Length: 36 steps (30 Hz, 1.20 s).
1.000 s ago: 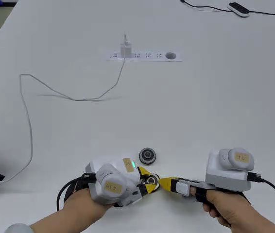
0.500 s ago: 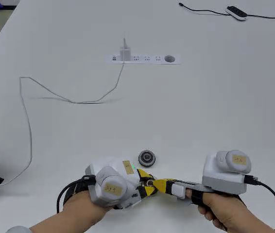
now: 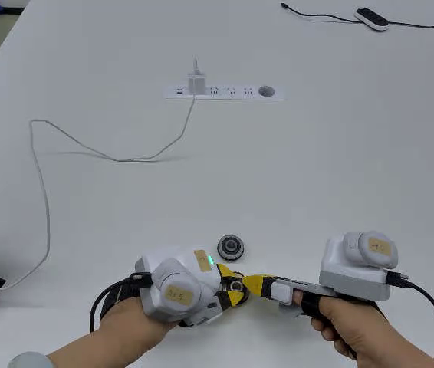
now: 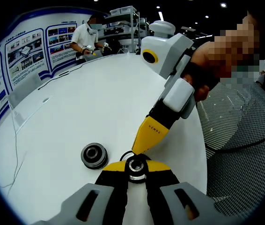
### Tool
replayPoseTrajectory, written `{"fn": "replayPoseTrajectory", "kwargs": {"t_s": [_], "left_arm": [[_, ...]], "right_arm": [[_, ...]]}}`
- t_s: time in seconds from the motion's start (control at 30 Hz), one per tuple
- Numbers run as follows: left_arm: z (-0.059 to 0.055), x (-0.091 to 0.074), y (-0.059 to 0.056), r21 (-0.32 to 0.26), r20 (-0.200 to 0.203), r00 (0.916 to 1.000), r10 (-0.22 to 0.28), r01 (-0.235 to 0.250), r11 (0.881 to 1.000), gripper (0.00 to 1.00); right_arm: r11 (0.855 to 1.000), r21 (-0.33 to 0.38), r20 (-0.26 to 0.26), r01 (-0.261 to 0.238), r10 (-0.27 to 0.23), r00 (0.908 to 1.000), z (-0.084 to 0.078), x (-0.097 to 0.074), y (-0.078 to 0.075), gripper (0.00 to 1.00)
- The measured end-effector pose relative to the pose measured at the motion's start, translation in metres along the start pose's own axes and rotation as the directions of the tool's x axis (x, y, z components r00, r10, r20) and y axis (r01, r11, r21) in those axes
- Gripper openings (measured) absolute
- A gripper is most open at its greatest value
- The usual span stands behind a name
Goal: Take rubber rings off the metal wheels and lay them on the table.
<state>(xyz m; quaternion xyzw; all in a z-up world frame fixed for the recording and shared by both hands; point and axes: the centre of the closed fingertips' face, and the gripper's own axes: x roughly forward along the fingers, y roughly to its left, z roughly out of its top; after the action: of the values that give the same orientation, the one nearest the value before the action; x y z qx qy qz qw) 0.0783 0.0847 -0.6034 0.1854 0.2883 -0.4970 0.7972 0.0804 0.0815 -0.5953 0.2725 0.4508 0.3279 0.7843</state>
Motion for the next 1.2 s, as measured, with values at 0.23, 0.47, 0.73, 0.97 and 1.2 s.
{"fn": "replayPoseTrajectory", "kwargs": {"t_s": [0.23, 0.47, 0.73, 0.97, 1.2], "left_arm": [[0.001, -0.001, -0.001, 0.003, 0.005, 1.0, 0.001, -0.001, 1.0, 0.15], [0.003, -0.005, -0.003, 0.008, 0.026, 0.9997, 0.003, -0.003, 1.0, 0.2], [0.003, -0.011, 0.0, 0.01, 0.04, 0.9989, 0.023, -0.024, 1.0, 0.21], [0.0, -0.014, 0.004, -0.003, 0.049, 0.9978, 0.045, -0.045, 0.999, 0.27], [-0.004, -0.017, 0.003, -0.012, 0.051, 0.9975, 0.05, -0.049, 0.999, 0.32]], "right_arm": [[1.0, 0.0, 0.001, 0.01, -0.01, 1.0, -0.001, -0.002, -0.002, 0.02], [1.0, 0.001, 0.004, 0.014, -0.014, 0.9999, -0.002, -0.002, -0.003, 0.02], [1.0, 0.003, 0.005, 0.009, -0.009, 0.9999, -0.002, -0.002, -0.002, 0.02], [1.0, 0.001, 0.005, -0.001, 0.001, 1.0, -0.002, -0.002, 0.003, 0.02], [1.0, 0.001, 0.008, -0.012, 0.012, 0.9999, -0.002, -0.003, 0.008, 0.02]]}}
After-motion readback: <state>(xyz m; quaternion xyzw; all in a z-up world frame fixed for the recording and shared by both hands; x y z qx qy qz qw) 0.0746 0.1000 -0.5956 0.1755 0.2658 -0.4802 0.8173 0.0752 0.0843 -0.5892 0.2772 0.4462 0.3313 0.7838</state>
